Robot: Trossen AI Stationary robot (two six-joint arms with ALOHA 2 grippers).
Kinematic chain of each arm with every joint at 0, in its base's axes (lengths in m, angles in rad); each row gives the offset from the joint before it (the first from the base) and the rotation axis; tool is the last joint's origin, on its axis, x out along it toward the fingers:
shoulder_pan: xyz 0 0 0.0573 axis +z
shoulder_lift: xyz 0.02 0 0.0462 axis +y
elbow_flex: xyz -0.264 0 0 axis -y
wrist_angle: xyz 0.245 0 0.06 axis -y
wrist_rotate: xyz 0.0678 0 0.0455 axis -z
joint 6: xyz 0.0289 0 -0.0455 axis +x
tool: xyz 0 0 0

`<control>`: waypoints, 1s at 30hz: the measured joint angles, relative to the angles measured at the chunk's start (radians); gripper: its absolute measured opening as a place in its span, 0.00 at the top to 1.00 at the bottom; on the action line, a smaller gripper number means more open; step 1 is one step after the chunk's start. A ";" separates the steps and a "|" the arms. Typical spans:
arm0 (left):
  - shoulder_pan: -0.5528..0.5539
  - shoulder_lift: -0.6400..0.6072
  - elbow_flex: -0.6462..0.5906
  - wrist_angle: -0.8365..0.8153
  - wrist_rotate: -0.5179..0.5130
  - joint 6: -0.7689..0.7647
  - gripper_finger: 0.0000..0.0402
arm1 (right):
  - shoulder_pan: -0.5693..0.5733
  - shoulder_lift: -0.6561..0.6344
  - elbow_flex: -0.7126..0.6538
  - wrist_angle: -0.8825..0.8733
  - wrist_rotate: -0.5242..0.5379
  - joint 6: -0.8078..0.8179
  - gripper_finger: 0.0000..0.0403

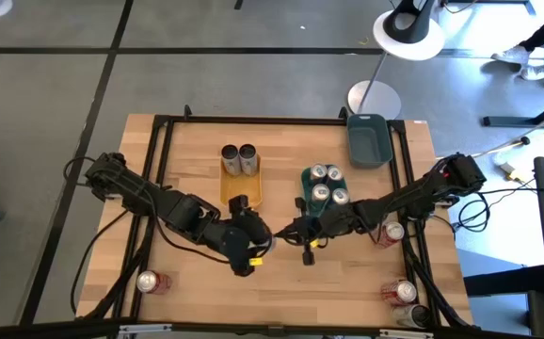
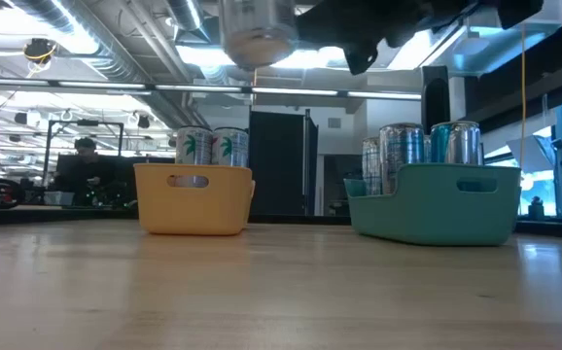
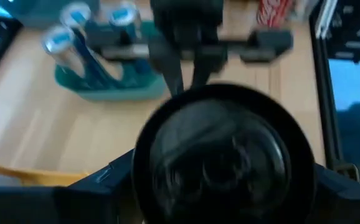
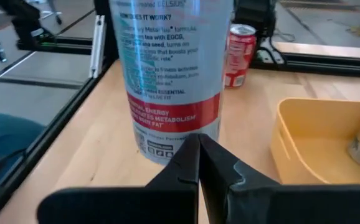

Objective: Sort soda cans
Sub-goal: Put the left white-pink soda can into the yellow bin

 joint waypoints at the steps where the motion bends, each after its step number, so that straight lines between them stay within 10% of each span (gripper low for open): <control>1: 0.006 0.000 0.000 0.022 -0.008 0.010 0.36 | 0.001 0.008 0.000 0.011 0.013 0.001 0.99; 8: 0.024 0.000 -0.001 0.061 -0.105 0.042 0.36 | 0.001 0.010 0.001 -0.047 0.162 0.001 0.99; 17: 0.041 -0.002 0.002 -0.396 -0.511 -0.311 0.36 | 0.002 -0.022 0.002 -0.136 0.227 0.052 0.99; 30: 0.193 -0.005 -0.070 -0.492 -0.478 -0.538 0.36 | 0.002 -0.016 0.002 -0.128 0.228 0.074 0.99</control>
